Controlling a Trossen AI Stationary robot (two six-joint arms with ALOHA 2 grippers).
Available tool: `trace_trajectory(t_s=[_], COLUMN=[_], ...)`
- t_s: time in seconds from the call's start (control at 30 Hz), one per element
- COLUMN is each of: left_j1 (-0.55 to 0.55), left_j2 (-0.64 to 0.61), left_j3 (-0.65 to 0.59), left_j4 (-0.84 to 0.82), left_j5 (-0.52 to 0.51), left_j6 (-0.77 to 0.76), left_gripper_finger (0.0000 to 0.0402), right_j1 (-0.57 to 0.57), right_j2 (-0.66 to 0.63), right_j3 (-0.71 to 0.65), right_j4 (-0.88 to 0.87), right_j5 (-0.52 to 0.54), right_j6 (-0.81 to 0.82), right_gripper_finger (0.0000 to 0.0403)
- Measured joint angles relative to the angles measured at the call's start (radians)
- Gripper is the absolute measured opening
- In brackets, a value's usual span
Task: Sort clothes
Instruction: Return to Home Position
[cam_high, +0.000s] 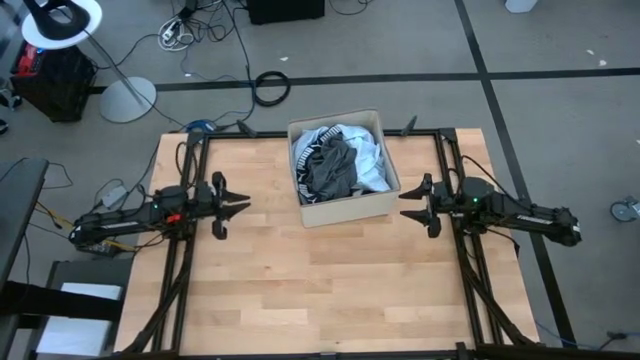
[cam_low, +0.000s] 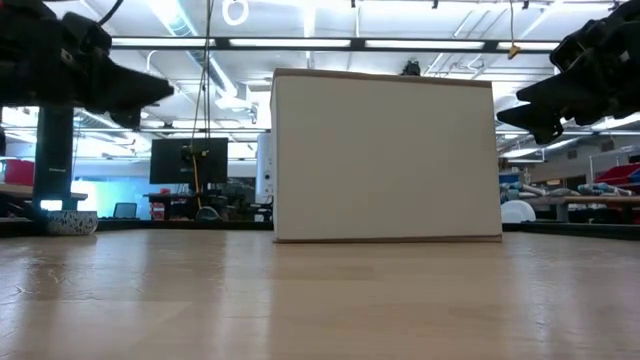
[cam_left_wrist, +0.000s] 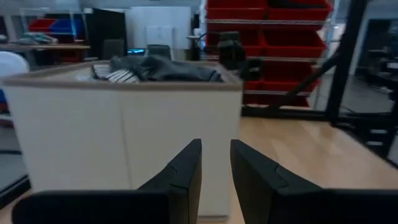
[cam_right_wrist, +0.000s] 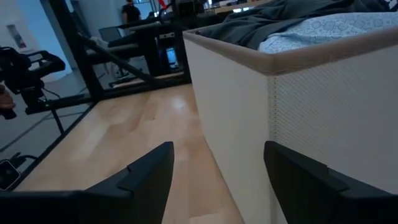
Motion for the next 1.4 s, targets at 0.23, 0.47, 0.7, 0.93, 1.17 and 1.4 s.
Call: trace_trajectory(t_s=[0.23,0.47,0.7,0.93,1.17,1.4], left_j1=[0.0,0.0,0.0,0.0,0.0,0.0], left_j2=[0.0,0.0,0.0,0.0,0.0,0.0], left_j3=[-0.011,-0.01,-0.011,-0.011,-0.011,-0.011], left_j4=[-0.041,-0.042,-0.039,-0.036,-0.035,-0.035], left_j5=[-0.025,-0.024,-0.024,-0.024,-0.024,-0.025], left_j6=[0.002,0.045,0.043,0.042,0.042,0.042], left_gripper_finger=[0.009,0.009,0.009,0.009,0.009,0.009], right_j1=[0.0,0.0,0.0,0.0,-0.004,-0.004], right_j2=[0.0,0.0,0.001,0.082,0.225,0.314], right_j3=[0.0,0.0,0.001,0.006,0.007,0.001], right_j4=[-0.002,-0.001,-0.002,-0.034,-0.035,0.015], right_j5=[0.0,0.0,0.002,0.107,0.19,0.185], right_j6=[0.019,0.019,-0.008,-0.087,-0.081,-0.081], right_gripper_finger=[0.0254,0.0252,0.0252,0.0254,0.0253,0.0252])
